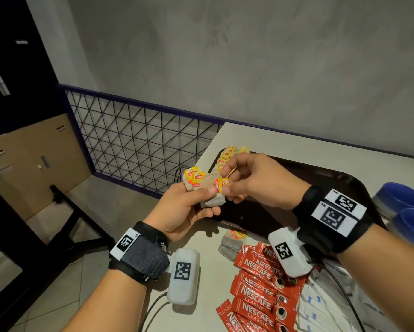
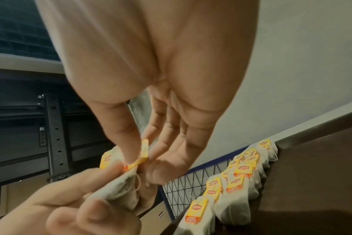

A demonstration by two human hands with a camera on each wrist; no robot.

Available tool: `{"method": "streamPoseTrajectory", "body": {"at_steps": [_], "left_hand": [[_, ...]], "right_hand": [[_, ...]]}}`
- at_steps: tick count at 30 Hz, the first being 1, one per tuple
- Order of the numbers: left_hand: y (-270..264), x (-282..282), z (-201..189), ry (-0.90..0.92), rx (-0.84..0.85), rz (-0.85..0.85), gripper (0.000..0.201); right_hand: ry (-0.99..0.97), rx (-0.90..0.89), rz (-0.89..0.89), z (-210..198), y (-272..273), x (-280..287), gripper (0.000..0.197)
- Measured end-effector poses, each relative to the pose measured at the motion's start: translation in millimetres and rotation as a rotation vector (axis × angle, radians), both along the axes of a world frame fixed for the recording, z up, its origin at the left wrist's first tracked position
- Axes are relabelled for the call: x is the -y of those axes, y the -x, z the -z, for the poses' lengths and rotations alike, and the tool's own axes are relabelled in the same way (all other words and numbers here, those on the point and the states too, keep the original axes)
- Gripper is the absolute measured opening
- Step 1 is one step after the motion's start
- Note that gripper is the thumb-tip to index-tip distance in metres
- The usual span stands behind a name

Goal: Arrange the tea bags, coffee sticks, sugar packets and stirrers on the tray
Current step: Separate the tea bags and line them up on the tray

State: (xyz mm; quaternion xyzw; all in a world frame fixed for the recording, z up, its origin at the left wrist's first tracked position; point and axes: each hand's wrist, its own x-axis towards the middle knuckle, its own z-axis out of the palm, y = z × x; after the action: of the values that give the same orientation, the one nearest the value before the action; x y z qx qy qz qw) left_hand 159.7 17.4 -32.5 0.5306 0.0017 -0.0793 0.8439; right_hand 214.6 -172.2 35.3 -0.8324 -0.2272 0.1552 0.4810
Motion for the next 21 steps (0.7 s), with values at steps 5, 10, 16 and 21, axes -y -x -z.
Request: {"method": "streamPoseTrajectory", "body": {"at_steps": [5,10,16,21], "left_hand": [[-0.4,0.7,-1.8,0.051,-0.013,-0.037,0.039],[-1.6,-0.1,-1.1,0.053,-0.03,-0.08,0.034],[-3.3,-1.1,2.5,-0.009,-0.037,-0.092,0.032],[-4.2,-0.4,2.1,-0.006,-0.031,-0.128,0.027]], "right_hand": [[-0.049,0.008,0.084,4.5,3.8,3.8,0.021],[-0.091,0.024,0.102,1.5,8.4,4.2,0.014],[-0.127,0.027,0.128,-4.0,11.5,4.7,0.008],[-0.154,0.018,0.166,-4.5,14.8,5.3,0.008]]}}
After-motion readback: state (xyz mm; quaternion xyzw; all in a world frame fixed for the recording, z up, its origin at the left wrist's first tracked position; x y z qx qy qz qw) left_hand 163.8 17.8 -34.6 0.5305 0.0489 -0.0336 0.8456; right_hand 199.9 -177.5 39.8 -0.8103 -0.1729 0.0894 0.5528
